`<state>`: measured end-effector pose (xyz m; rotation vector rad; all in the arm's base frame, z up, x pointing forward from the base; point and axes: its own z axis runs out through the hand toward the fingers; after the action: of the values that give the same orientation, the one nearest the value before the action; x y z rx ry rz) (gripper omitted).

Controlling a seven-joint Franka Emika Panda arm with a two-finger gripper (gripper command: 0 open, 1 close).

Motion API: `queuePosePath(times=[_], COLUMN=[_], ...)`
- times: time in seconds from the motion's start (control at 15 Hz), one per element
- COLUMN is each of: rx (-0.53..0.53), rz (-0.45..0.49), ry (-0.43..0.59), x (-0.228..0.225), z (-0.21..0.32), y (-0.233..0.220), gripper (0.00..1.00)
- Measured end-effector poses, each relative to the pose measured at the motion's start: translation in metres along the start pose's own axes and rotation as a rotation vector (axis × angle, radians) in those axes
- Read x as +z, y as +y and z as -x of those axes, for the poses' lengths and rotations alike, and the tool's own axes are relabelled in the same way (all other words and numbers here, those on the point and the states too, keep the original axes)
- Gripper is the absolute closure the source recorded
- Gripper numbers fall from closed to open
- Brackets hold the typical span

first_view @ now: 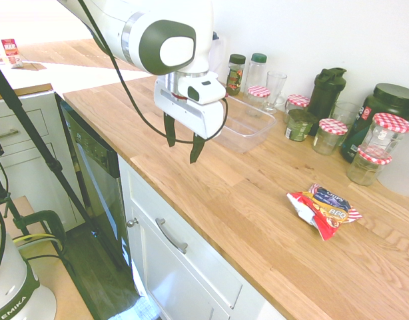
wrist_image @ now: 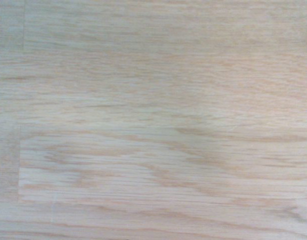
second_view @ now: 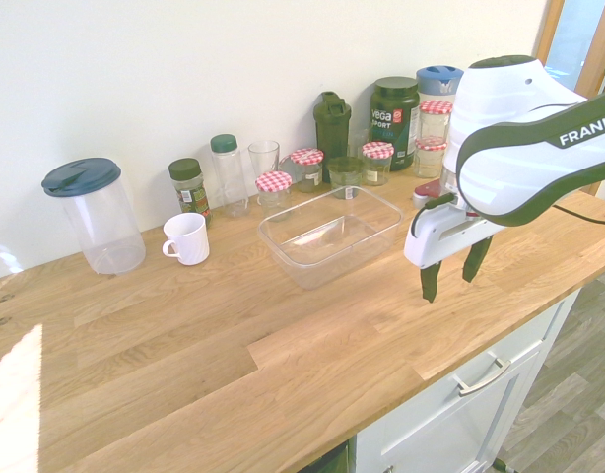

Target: Put the chip bag into the container

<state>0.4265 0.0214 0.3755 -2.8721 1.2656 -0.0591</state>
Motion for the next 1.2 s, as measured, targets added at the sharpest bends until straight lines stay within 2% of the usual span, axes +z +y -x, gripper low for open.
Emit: queuePosePath(times=[0.4,0.67,0.93,1.2], rx=[0.031,0.088,0.151,0.201], rz=[0.009,0.05,0.095,0.125], ry=[0.039,0.189,0.392,0.503], x=[0.0,0.004,0.001,-0.017], z=[-0.021,-0.06,-0.086,-0.113], y=[0.016,0.055,0.084,0.106], gripper=[0.0,0.0,0.0,0.0])
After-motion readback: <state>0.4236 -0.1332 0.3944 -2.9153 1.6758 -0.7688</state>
